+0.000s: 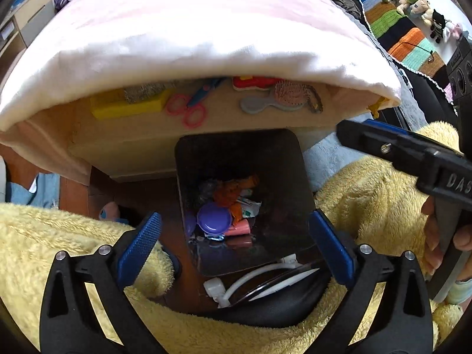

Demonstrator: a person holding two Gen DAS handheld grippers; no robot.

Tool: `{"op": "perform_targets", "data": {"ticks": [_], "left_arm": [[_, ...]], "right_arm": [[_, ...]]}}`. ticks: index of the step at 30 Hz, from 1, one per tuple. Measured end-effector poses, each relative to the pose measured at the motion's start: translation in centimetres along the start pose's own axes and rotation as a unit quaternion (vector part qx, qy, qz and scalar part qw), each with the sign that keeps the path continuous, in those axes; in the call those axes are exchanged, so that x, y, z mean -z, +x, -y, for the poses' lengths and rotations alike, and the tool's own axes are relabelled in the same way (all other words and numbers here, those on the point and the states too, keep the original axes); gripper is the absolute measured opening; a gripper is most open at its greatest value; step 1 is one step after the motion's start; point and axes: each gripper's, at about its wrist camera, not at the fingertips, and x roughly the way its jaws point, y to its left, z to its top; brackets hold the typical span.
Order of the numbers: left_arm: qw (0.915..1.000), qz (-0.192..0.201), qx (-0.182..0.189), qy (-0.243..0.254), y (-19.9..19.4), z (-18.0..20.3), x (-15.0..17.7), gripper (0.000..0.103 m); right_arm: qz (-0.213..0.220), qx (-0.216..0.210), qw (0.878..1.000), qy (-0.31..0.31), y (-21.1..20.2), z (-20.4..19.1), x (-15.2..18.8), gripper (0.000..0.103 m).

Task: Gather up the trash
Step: 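Lower the purple dish and red bag into the black bin and open both tools, then move both tools back over the bed toward the tissue and plastic bag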

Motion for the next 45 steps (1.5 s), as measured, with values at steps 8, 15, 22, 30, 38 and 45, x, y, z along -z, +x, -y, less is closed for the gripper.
{"op": "perform_targets", "data": {"ticks": [8,15,22,30,38,45], "left_arm": [[0.9987,0.047,-0.012,-0.017,-3.0,-1.8,-2.4,0.095],[0.9957,0.082,-0.029,-0.031,-5.1,-3.6,-6.5,0.095],[0.9916,0.107,-0.050,-0.053,-5.7,-6.1,-12.2,0.095],[0.9895,0.118,-0.067,-0.051,-4.3,-8.0,-18.9,0.095],[0.9891,0.114,-0.086,-0.034,-2.0,-8.5,-24.6,0.095],[0.9889,0.112,-0.087,-0.044,-0.1,-9.5,-28.0,0.094]], "right_arm": [[0.056,0.015,0.998,0.005,-3.3,1.2,-3.4,0.096],[0.067,0.038,0.997,0.000,-3.1,2.2,-7.4,0.097],[0.077,0.053,0.996,-0.008,-1.6,2.5,-12.2,0.097],[0.098,0.062,0.993,-0.001,1.0,3.4,-19.5,0.097],[0.094,0.062,0.994,-0.008,4.4,3.2,-23.9,0.097],[0.088,0.068,0.994,-0.010,7.0,3.4,-27.0,0.094]]}}
